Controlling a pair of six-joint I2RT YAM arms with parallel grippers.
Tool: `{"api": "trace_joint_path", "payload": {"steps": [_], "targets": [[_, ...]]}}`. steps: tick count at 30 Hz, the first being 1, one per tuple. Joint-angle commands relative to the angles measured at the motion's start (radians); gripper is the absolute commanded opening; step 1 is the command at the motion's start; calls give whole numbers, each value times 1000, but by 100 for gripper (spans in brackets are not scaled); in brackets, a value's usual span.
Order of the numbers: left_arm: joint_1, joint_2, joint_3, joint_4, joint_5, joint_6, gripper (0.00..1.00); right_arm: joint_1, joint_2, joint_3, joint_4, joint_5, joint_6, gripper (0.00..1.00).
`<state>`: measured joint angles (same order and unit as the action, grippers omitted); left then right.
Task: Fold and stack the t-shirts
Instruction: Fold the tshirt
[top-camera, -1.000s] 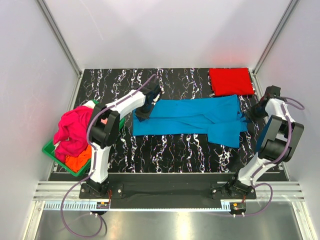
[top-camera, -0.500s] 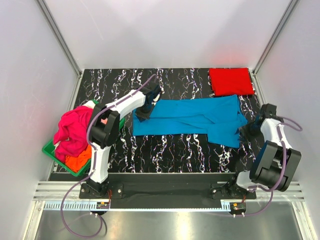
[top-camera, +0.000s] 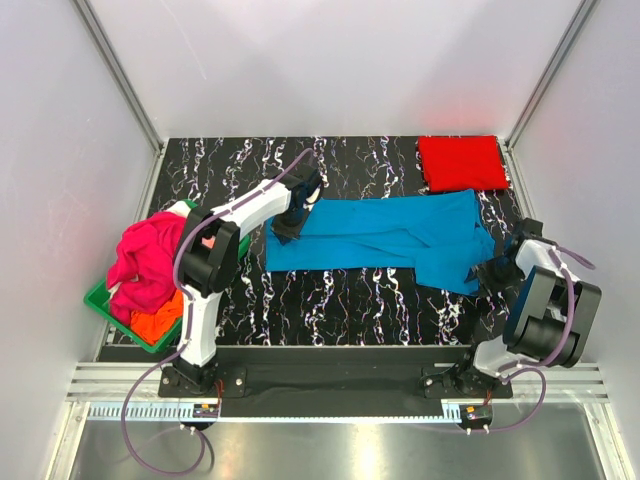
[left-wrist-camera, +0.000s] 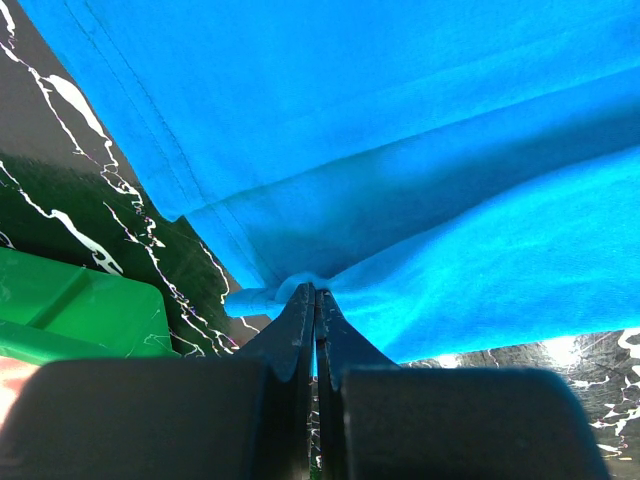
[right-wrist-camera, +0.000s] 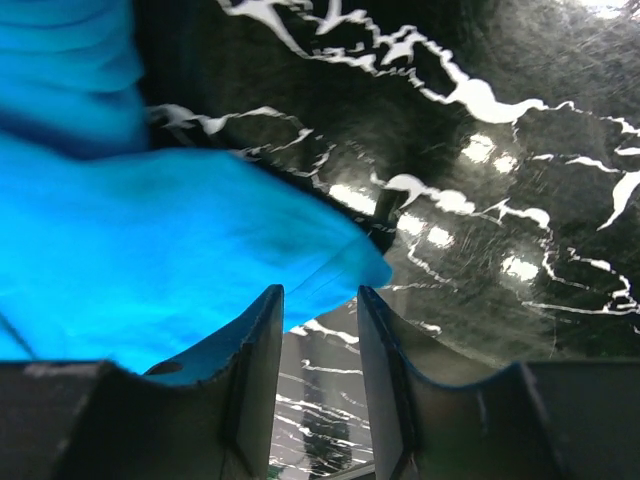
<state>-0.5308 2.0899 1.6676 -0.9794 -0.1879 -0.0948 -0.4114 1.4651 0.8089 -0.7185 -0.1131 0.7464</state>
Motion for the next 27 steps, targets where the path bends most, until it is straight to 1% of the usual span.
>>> {"api": "trace_joint_path", "payload": {"steps": [1,10,11,13,14,15,16,19,22,24,27], "targets": [[5,-19,26,-5,10,17,0,6,26,-11,47,49,8,43],[5,-24,20,-2,2,15,0,6,80,-48,99,89,7,42],[3,-24,20,-2,4,15,0,6,86,-51,108,87,7,39],[5,-24,21,-5,4,15,0,6,87,-54,113,90,-1,29],[3,-24,20,-5,1,15,0,6,80,-54,110,96,-4,14],[3,-25,17,-4,-2,14,0,6,46,-53,110,104,-15,6],[3,-27,14,-4,-8,15,0,6,25,-51,102,107,-19,0],[5,-37,11,-1,-25,6,0,6,-69,-21,64,99,-33,0],[5,-41,18,1,-30,1,0,6,-152,21,53,53,-24,0],[6,-37,23,1,-33,-2,0,8,-184,51,60,18,-18,0],[5,-27,27,1,-41,-5,0,10,-177,82,100,-23,-16,0]]}}
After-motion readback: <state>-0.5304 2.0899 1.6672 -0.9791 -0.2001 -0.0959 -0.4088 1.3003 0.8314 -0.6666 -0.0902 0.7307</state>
